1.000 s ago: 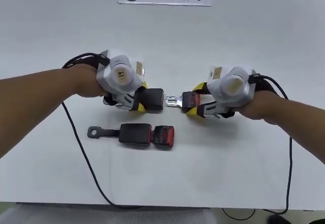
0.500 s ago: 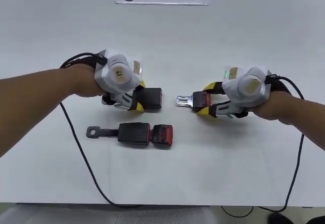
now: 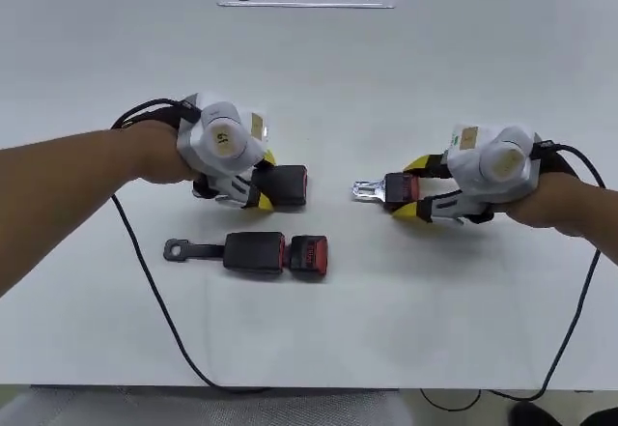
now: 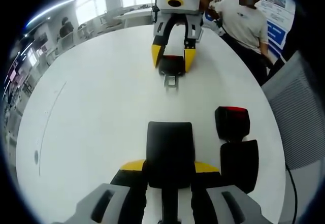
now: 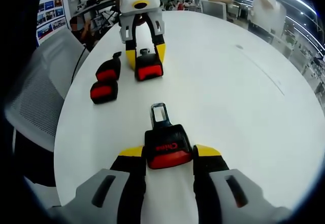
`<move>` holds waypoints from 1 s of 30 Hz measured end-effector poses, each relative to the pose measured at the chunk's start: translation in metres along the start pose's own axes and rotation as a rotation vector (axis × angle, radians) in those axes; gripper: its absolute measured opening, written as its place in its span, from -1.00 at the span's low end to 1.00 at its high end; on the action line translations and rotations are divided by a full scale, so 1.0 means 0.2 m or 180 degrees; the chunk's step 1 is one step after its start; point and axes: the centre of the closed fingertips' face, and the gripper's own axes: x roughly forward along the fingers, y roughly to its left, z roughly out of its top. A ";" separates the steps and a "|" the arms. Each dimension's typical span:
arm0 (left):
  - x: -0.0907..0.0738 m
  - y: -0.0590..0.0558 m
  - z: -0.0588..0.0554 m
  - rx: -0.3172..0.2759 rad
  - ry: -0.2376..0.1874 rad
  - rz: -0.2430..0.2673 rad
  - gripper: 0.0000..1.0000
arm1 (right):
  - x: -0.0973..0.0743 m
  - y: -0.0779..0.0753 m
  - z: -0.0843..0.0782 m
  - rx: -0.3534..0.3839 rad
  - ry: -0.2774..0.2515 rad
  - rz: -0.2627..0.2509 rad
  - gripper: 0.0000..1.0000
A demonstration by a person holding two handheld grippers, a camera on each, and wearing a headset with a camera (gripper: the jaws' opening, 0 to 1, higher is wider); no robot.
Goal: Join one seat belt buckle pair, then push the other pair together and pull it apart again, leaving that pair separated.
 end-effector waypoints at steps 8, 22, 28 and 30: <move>0.00 0.00 0.00 0.0001 -0.0006 -0.0001 -0.32 | -0.05 -0.02 -0.05 0.0008 0.0033 -0.0032 -0.30; 0.00 -0.01 0.00 -0.0042 0.0003 0.0026 -0.32 | -0.06 -0.02 -0.07 -0.0011 0.0044 -0.0036 -0.29; 0.00 0.00 0.00 -0.0117 -0.0008 0.0120 -0.26 | -0.06 -0.02 -0.07 0.0071 0.0030 -0.0147 -0.19; 0.00 0.02 -0.01 -0.0191 0.0002 0.0216 -0.09 | -0.07 -0.01 -0.05 0.0209 -0.0035 -0.0157 0.12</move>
